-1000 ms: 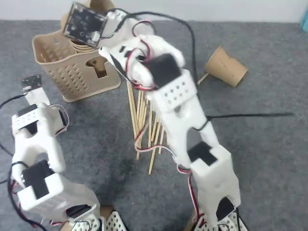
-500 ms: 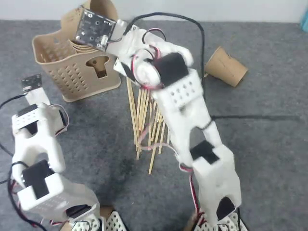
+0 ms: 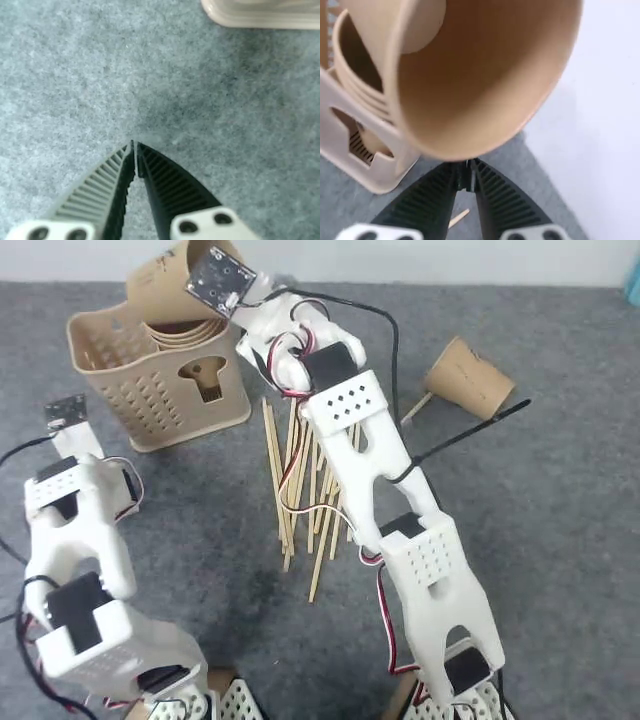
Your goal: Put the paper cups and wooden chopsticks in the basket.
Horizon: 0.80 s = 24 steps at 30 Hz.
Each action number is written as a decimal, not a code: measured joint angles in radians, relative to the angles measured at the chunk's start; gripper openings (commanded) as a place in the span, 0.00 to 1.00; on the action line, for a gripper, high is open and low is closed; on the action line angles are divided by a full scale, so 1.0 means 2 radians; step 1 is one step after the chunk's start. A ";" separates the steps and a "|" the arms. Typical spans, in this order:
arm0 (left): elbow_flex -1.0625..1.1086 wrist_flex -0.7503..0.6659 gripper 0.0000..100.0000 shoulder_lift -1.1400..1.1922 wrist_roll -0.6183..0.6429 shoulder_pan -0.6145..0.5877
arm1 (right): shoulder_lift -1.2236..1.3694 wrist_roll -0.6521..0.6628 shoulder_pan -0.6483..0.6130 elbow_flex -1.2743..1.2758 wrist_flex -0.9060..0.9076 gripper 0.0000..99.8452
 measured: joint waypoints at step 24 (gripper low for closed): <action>0.000 0.000 0.01 0.000 0.000 0.000 | 0.006 -0.087 -0.002 -0.173 0.037 0.01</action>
